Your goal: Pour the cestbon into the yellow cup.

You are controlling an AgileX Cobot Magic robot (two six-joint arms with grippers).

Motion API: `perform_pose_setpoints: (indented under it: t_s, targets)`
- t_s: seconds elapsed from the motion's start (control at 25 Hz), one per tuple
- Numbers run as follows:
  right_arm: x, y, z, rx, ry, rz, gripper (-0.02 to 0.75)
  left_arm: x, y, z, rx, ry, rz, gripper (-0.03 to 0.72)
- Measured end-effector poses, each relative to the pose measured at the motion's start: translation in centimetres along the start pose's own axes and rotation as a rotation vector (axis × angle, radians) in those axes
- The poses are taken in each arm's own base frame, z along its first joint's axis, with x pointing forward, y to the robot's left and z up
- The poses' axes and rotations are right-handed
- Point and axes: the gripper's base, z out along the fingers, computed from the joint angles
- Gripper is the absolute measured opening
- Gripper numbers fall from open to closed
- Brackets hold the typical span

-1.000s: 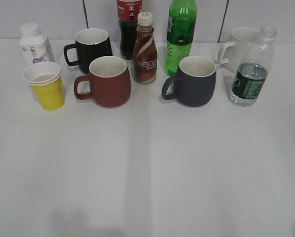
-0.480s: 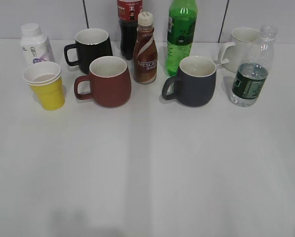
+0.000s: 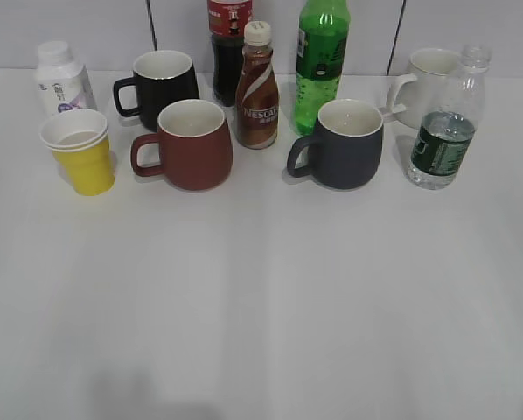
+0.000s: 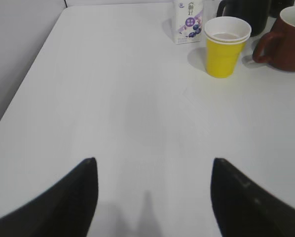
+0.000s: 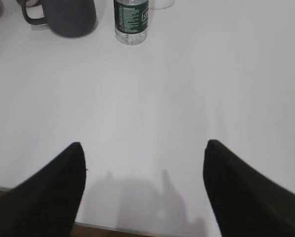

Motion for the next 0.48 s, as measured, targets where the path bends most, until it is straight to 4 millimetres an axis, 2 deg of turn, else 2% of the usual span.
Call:
perform_pose_setpoints:
  t_s: [0.48]
  targets:
    - [0.0,0.0,0.0,0.0,0.0,0.0,0.555,0.0,0.0,0.0,0.0,0.0,0.0,0.541]
